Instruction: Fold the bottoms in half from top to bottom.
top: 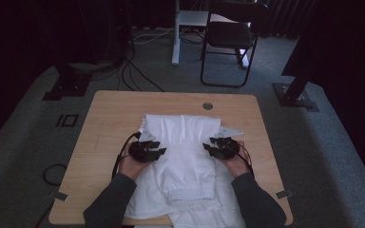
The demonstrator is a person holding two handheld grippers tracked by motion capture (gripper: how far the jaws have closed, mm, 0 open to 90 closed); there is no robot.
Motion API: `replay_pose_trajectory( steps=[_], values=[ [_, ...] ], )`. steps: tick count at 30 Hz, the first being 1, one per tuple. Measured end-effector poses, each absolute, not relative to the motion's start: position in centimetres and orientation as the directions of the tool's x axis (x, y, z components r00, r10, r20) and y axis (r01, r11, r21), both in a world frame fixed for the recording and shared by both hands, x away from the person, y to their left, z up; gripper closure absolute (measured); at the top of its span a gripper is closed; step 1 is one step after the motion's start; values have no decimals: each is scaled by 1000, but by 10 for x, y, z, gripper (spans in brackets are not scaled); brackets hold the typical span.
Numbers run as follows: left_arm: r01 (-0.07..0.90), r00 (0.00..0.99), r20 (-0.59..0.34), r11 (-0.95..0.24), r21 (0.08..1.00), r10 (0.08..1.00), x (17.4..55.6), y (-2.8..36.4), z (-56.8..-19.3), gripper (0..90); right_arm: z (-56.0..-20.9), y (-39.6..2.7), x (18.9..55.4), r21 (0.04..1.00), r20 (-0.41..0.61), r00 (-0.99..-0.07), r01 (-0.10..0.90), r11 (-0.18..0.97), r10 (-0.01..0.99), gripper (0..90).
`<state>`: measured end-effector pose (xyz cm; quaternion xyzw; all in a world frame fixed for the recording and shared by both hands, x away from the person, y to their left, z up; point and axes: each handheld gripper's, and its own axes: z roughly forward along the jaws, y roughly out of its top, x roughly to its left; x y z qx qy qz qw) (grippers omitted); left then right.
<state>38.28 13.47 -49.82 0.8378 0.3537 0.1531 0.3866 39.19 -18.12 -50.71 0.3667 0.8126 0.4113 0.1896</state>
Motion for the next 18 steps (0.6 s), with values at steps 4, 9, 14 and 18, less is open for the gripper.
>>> replay_pose_trajectory(
  steps=[4,9,14,18],
  values=[
    [537,662,-24,-451,713,749,410,128,-523,563,-520,-175,426,776,-26,-630,476,412,777,561],
    [542,672,-42,-452,709,740,412,128,-545,539,-546,-174,438,692,6,-608,576,435,794,563],
    [552,692,-133,-401,731,710,399,144,-550,540,-556,-189,410,741,42,-588,561,370,808,573],
    [540,705,-130,-409,736,697,380,146,-552,540,-558,-190,388,743,38,-592,555,373,805,573]
  ],
)
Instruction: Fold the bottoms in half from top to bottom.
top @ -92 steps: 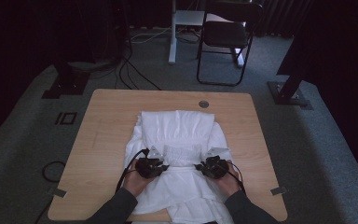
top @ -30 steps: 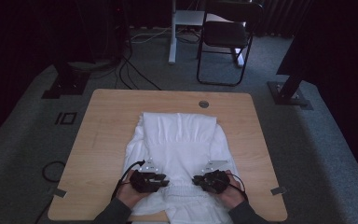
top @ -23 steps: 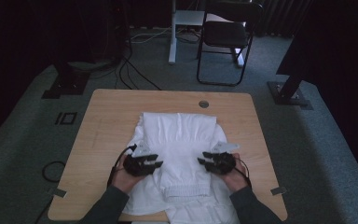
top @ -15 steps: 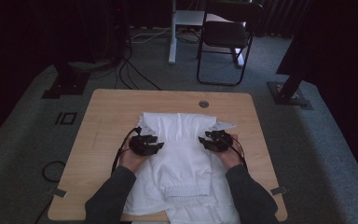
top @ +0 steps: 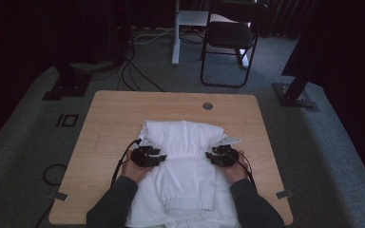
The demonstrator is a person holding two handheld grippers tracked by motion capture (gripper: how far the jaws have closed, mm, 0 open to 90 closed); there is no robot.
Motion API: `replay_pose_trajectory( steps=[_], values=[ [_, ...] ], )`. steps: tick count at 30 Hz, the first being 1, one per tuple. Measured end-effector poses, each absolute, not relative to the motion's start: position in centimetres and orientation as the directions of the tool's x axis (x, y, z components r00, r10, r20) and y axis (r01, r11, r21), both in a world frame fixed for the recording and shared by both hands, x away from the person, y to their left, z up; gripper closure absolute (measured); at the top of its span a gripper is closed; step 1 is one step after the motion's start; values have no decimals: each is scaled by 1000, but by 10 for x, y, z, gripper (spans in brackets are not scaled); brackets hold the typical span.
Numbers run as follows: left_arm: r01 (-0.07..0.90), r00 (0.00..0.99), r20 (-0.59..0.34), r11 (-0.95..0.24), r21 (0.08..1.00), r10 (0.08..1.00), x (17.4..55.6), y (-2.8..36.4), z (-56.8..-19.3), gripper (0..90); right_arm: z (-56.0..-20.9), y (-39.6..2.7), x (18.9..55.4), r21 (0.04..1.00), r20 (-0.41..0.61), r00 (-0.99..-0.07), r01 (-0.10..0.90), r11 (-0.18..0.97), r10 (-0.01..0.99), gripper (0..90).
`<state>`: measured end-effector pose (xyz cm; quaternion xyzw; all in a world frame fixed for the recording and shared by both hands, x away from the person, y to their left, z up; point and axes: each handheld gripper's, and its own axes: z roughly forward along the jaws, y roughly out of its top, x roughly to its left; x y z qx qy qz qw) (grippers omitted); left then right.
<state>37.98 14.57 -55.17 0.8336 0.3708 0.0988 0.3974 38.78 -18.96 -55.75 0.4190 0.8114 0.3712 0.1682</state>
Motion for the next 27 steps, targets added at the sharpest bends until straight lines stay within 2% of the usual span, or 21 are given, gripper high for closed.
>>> replay_pose_trajectory(
  steps=[7,10,13,14,15,16,17,18,21,22,27],
  values=[
    [534,720,-124,-431,727,682,353,146,-551,528,-559,-188,365,745,26,-608,541,390,793,573],
    [504,714,-64,-448,739,698,351,150,-535,524,-559,-189,364,749,31,-609,539,385,793,573],
    [497,676,-37,-418,761,736,360,156,-523,461,-560,-189,364,751,34,-608,539,381,793,573],
    [499,629,-32,-372,783,777,374,164,-509,427,-560,-189,364,753,37,-606,539,376,795,573],
    [499,629,-32,-372,783,777,374,164,-509,413,-560,-189,364,755,39,-605,540,373,796,573],
    [511,590,-45,-331,793,806,393,171,-500,383,-561,-189,363,757,39,-605,538,372,795,573],
    [511,590,-45,-331,793,806,393,171,-500,350,-561,-189,363,757,39,-605,538,372,795,573],
    [520,552,-57,-291,803,832,412,176,-496,300,-561,-190,364,760,40,-606,535,370,795,573],
    [534,517,-56,-271,801,854,428,179,-497,237,-561,-190,363,762,43,-605,534,365,795,573],
    [564,495,-65,-264,782,866,443,180,-502,222,-561,-190,363,763,43,-605,533,365,795,573],
    [648,463,-77,-278,709,883,465,179,-529,201,-562,-191,363,765,48,-606,534,361,794,573]
  ],
)
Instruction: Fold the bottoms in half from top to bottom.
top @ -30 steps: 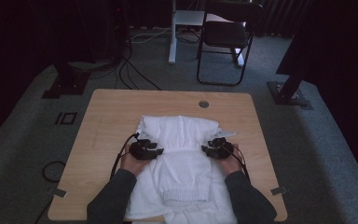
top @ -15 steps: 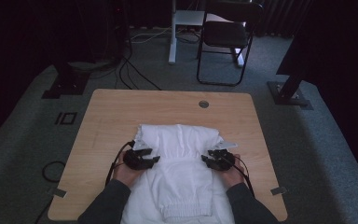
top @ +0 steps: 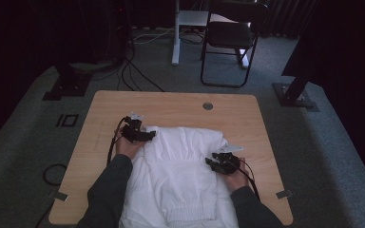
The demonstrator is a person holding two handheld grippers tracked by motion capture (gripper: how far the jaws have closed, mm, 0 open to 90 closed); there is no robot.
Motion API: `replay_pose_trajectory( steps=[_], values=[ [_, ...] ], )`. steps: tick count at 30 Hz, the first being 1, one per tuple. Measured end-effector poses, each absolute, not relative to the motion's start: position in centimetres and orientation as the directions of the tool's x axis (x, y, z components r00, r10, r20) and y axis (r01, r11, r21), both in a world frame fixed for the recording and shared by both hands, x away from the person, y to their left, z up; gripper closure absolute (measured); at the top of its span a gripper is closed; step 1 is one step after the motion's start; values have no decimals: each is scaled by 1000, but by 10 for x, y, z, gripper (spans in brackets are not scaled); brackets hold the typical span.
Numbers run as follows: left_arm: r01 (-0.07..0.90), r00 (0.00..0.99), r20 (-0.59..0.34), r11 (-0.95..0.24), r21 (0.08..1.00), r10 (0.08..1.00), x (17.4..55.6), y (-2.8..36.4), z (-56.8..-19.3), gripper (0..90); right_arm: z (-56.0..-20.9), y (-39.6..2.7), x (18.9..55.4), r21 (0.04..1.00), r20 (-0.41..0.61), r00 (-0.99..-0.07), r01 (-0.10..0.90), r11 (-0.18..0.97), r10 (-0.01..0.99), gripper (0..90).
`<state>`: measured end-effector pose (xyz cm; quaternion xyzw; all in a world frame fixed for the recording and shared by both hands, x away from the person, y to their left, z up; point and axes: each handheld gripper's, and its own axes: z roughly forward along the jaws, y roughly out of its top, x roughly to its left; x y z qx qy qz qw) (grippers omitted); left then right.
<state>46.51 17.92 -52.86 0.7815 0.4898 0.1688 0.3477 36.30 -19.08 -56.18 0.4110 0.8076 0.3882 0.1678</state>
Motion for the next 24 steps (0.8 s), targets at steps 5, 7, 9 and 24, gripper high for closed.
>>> replay_pose_trajectory(
  steps=[5,7,9,24],
  values=[
    [687,459,-116,-269,675,881,470,182,-543,212,-562,-191,363,767,51,-607,533,359,793,573],
    [691,461,-149,-248,679,875,470,186,-545,230,-562,-191,363,766,51,-607,533,358,793,573],
    [687,466,-151,-249,683,872,470,187,-545,259,-562,-191,363,767,52,-606,534,357,794,573],
    [682,538,-190,-292,670,821,468,183,-540,677,-550,-200,374,749,103,-589,576,327,801,586]
  ],
)
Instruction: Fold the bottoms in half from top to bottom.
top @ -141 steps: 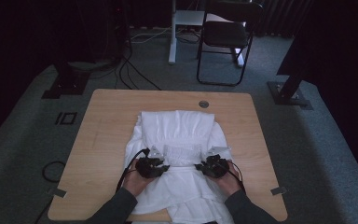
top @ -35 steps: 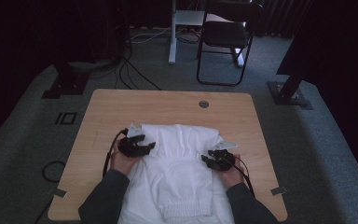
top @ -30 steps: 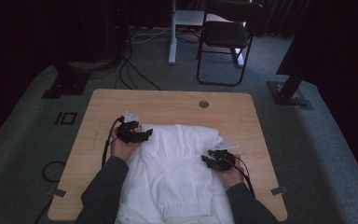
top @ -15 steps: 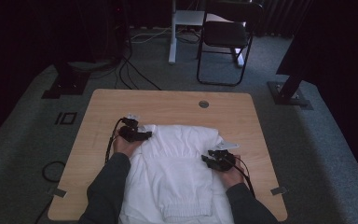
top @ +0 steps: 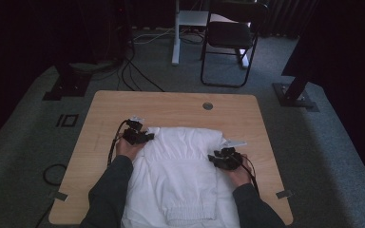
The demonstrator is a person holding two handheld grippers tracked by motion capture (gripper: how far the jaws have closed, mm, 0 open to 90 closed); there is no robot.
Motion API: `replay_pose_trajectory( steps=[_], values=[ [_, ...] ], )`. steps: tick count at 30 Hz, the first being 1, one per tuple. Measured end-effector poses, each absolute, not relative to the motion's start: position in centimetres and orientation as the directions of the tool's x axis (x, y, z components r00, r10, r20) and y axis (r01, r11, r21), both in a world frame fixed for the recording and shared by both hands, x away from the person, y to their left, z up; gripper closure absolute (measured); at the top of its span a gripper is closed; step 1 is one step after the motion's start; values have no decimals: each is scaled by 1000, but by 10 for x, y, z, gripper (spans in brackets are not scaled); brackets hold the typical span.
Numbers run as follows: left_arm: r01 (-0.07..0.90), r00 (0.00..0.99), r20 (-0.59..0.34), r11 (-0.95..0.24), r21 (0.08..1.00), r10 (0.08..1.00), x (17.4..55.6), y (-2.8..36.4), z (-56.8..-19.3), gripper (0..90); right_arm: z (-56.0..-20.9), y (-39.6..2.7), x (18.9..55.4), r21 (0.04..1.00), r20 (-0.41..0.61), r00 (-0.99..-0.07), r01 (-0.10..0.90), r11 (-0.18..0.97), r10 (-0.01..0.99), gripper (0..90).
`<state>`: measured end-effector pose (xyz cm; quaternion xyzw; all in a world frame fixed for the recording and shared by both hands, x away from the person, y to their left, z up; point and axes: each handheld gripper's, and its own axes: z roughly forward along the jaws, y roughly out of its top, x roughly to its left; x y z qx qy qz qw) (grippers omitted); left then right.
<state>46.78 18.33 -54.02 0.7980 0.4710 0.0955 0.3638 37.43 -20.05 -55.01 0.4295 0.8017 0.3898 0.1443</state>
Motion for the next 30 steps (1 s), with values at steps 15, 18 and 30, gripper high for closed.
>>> replay_pose_trajectory(
  steps=[15,18,30],
  values=[
    [693,532,-236,-258,673,813,469,188,-543,668,-545,-220,481,685,233,-473,700,201,850,307],
    [698,525,-235,-256,668,818,469,187,-542,664,-549,-212,479,682,199,-490,692,239,849,479],
    [718,510,-476,-49,695,717,465,222,-516,730,-517,-226,471,747,191,-509,630,212,839,847]
  ],
)
